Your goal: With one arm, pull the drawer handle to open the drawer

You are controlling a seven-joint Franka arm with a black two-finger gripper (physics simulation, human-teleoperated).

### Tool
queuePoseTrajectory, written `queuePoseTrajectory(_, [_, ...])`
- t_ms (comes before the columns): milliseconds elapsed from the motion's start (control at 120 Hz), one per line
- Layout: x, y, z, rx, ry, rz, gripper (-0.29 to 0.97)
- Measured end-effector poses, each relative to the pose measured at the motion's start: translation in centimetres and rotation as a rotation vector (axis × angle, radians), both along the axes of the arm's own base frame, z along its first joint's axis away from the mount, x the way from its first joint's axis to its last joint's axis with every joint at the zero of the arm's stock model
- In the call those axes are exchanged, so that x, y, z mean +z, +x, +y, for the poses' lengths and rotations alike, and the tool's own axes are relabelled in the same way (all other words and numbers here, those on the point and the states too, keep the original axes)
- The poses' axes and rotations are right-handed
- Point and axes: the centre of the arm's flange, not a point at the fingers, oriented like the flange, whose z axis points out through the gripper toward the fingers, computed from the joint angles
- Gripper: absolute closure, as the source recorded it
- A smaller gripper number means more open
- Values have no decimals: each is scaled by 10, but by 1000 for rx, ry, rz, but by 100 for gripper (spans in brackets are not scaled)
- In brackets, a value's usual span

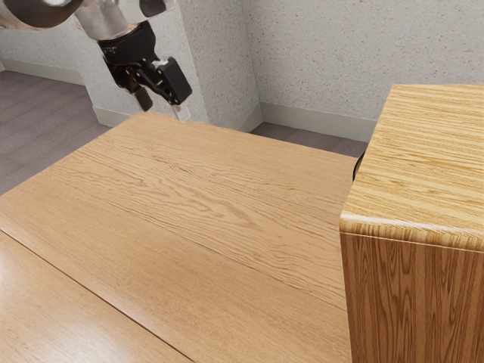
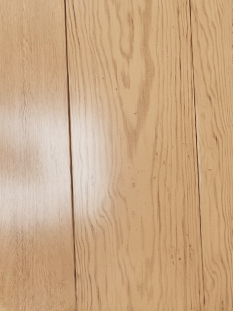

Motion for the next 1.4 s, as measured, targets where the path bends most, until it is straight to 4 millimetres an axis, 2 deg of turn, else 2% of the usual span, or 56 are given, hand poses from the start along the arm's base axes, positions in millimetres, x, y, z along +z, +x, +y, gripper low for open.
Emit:
queuePoseTrajectory(192, [-23,12,9,-47,-16,40,0])
queuePoseTrajectory(308, [-54,31,3,-215,-37,91,0])
queuePoseTrajectory(408, [-53,31,-1,-358,-43,79,0])
queuePoseTrajectory(517, [-51,30,-13,-464,-85,53,0])
queuePoseTrajectory(750, [-56,29,-13,-394,-150,47,0])
queuePoseTrajectory(917, [-48,26,-11,-319,-210,10,0])
queuePoseTrajectory(1008, [-60,31,-21,-273,-247,25,0])
queuePoseTrajectory(1142, [-54,12,-25,-194,-286,6,0])
queuePoseTrajectory(1242, [-56,14,-43,-152,-326,-23,0])
queuePoseTrajectory(1400, [-59,22,-109,-158,-482,-37,0])
